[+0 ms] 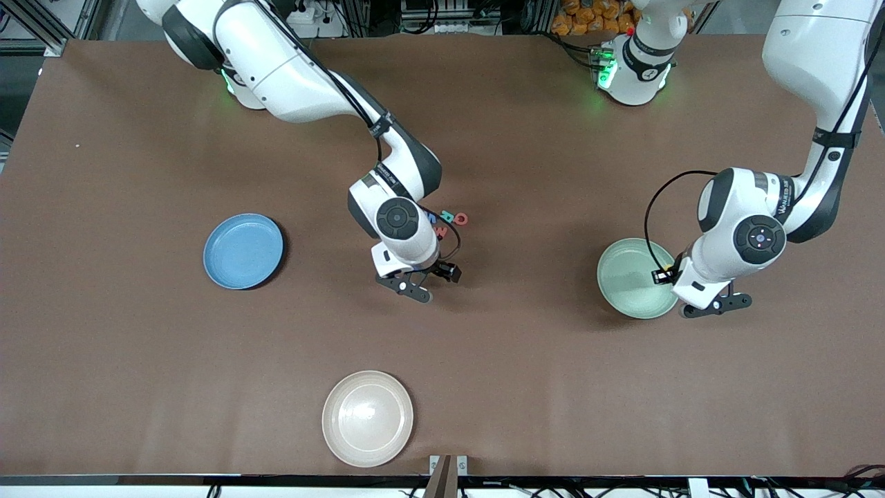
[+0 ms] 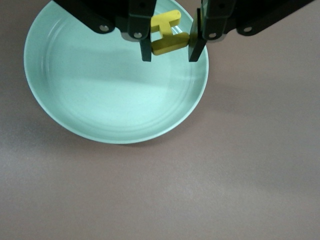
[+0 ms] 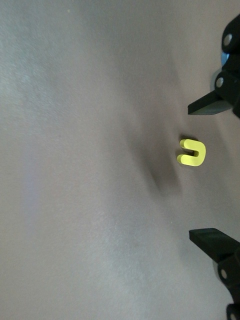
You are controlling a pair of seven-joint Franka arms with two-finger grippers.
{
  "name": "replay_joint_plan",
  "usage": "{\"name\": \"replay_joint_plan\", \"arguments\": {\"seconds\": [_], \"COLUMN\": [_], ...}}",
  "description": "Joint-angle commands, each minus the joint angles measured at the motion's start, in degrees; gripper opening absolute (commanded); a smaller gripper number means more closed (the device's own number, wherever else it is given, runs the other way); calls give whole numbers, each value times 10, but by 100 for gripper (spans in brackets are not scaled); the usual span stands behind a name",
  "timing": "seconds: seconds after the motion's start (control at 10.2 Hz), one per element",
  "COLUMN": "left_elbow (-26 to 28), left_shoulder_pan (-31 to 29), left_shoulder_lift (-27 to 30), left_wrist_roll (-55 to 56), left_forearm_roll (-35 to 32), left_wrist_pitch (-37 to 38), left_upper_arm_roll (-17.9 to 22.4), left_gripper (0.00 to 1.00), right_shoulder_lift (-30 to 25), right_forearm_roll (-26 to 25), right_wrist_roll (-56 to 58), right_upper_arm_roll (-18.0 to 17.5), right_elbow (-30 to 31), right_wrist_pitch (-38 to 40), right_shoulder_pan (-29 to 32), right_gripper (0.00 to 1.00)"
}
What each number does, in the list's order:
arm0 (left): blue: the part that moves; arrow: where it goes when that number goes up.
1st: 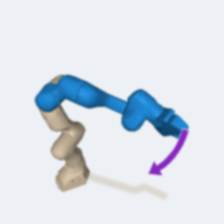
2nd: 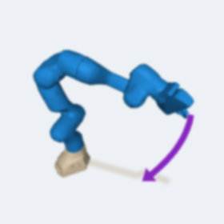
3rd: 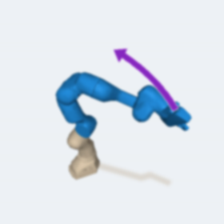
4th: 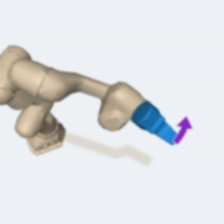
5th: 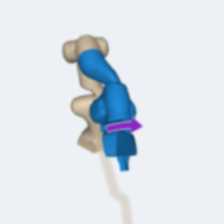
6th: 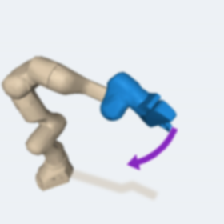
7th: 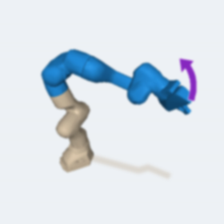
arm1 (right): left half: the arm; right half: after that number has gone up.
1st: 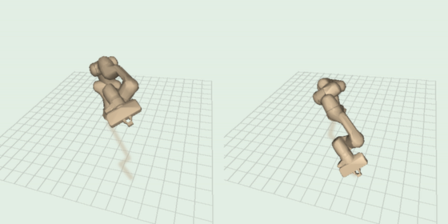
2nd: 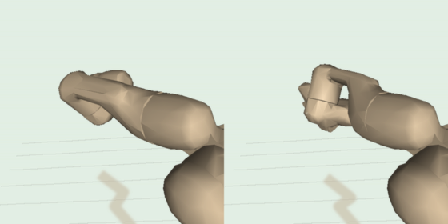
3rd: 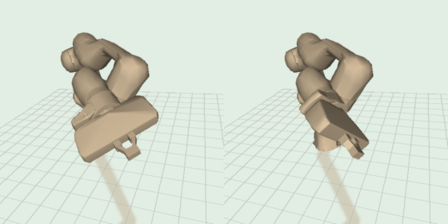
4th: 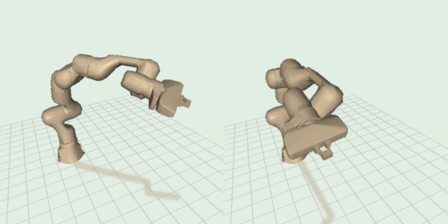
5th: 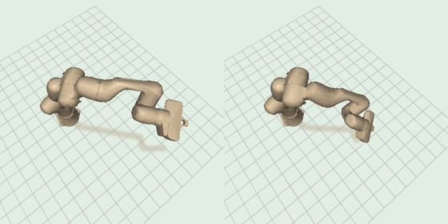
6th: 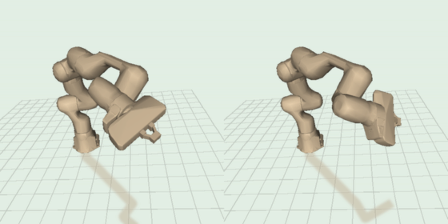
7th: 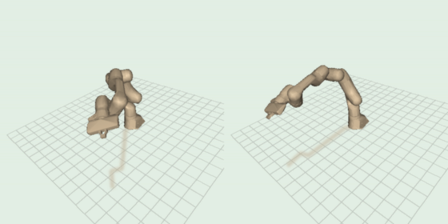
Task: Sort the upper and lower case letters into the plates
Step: 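Carry the H onto the green plate while the right gripper grasps the u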
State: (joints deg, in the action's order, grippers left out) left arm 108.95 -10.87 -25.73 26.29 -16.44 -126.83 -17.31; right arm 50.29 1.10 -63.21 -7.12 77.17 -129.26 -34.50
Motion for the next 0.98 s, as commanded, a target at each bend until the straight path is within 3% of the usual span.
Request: {"name": "replay_joint_plan", "arguments": {"seconds": [0.0,0.1,0.2,0.39,0.49,0.88], "left_elbow": [-15,-26,-32,-45,-58,-106], "left_shoulder_pan": [0,1,1,7,8,8], "left_shoulder_lift": [9,15,26,50,58,69], "left_wrist_roll": [-2,2,3,4,5,105], "left_forearm_roll": [11,15,34,68,76,84], "left_wrist_pitch": [23,50,75,122,147,223], "left_upper_arm_roll": [-3,-6,-8,-10,-21,-84], "left_gripper": [77,84,85,86,80,79], "right_shoulder_lift": [15,16,17,27,29,29], "right_forearm_roll": [-1,0,0,-1,-1,0], "right_wrist_roll": [-23,-26,-28,-58,-61,-72], "right_upper_arm_roll": [3,3,3,3,3,2], "right_elbow": [-24,-24,-23,-21,-21,-21], "right_wrist_pitch": [12,12,10,7,7,8], "right_shoulder_pan": [-2,-4,-7,-6,-7,-7], "right_gripper": [100,100,100,100,100,79]}}
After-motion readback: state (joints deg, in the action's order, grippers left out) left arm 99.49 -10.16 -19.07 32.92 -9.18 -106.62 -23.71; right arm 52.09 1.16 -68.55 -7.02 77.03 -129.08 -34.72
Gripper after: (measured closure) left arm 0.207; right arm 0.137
